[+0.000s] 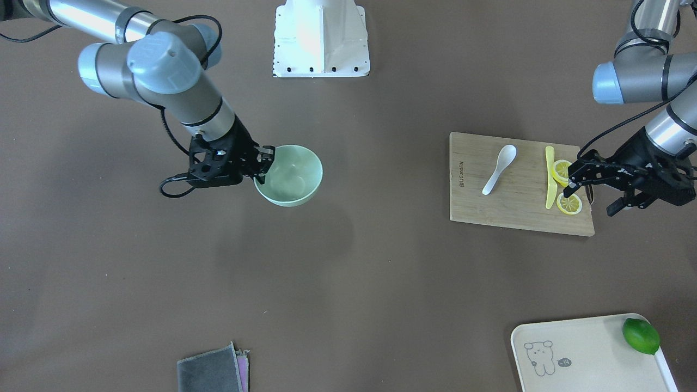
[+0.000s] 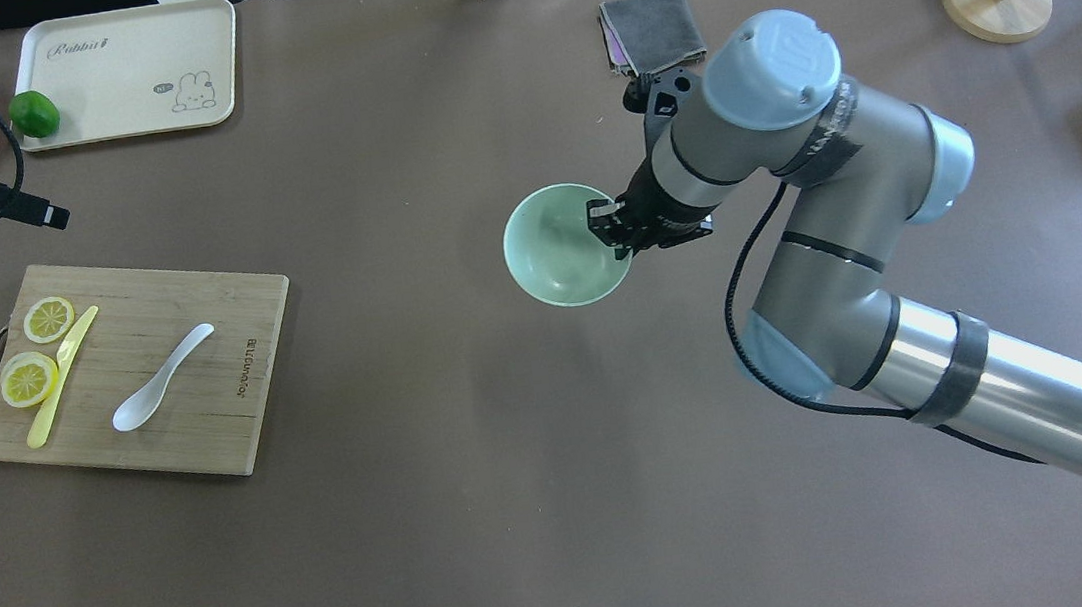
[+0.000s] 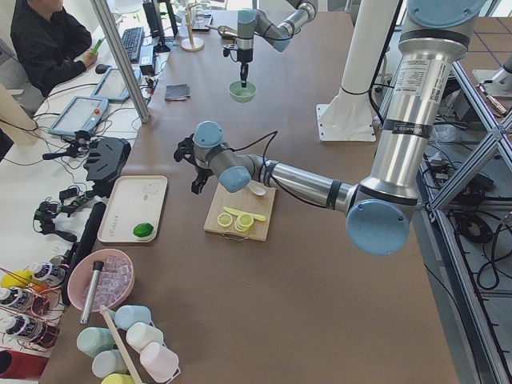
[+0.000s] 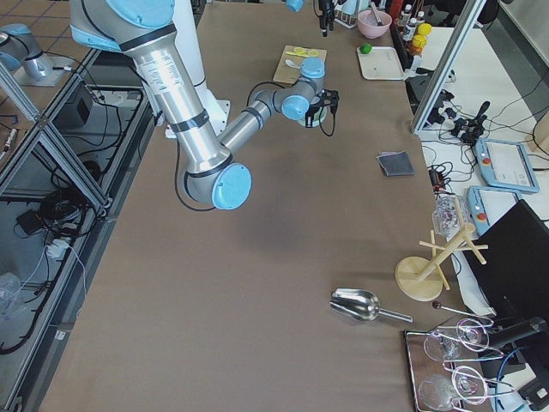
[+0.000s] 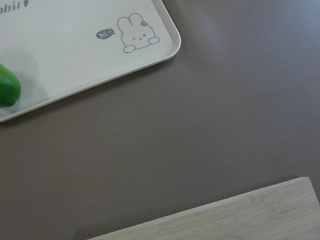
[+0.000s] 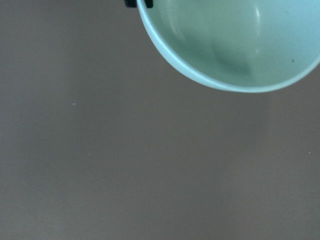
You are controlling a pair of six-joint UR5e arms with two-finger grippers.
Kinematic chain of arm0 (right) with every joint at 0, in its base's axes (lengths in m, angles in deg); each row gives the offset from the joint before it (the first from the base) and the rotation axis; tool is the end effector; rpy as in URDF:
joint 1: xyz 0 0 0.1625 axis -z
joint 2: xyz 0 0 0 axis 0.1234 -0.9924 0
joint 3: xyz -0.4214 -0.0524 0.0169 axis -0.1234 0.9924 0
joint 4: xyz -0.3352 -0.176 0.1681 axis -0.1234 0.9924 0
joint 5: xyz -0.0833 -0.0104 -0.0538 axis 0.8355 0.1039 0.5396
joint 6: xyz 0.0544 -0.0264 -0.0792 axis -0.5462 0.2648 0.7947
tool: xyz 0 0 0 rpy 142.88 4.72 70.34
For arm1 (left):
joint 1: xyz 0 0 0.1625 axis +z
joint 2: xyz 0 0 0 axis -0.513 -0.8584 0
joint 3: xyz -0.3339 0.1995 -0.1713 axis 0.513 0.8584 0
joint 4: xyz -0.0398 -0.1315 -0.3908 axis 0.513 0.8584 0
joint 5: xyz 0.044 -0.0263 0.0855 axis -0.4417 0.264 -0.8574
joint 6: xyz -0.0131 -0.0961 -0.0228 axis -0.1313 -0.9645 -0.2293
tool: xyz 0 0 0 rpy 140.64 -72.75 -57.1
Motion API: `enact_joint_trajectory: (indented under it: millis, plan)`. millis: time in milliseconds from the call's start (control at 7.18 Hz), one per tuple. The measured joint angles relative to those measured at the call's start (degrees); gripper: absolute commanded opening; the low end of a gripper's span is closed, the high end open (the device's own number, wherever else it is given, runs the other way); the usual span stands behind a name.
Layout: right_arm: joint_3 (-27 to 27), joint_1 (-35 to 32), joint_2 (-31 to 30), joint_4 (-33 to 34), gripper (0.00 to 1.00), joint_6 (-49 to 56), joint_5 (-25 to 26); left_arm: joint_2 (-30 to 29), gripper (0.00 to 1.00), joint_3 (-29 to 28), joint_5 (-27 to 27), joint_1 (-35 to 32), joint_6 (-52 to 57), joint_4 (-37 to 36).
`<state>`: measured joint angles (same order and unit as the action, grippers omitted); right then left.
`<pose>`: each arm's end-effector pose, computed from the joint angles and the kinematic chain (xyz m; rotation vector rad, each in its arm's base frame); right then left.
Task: Place spoon in bowl
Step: 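Drag the green bowl to center with right gripper while left reaches toward board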
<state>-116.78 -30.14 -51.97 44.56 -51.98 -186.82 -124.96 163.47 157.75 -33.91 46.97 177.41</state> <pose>-0.4895 -0.4843 0.2327 0.0507 -0.9975 0.0881 0.1889 -0.5595 0.4660 0.4106 0.9495 0.2831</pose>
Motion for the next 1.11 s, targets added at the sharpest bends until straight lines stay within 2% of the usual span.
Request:
enact_joint_trajectory:
  millis: [418,557,697,975,1115]
  plan:
    - [6.66,5.07,4.97,-0.88,0.00,-1.59,6.11,-0.53,0.98,-0.05,-0.07,1.59,-0.09,0.06]
    - [8.13,5.59,5.48,-1.32,0.18,-1.65,6.65,-0.67,0.98,0.08,-0.07,1.92,-0.18,0.06]
    - [9.11,5.81,5.88,-1.66,0.99,-1.74,6.83,-0.80,0.98,0.26,-0.05,2.48,-0.28,0.06]
    - [9.52,5.87,6.36,-3.52,1.00,-3.87,6.78,-1.66,0.98,0.55,-0.89,5.32,-0.71,0.06]
    - [8.96,5.48,6.34,-4.51,1.00,-4.57,6.55,-1.78,0.98,1.26,-3.48,7.83,-1.42,0.06]
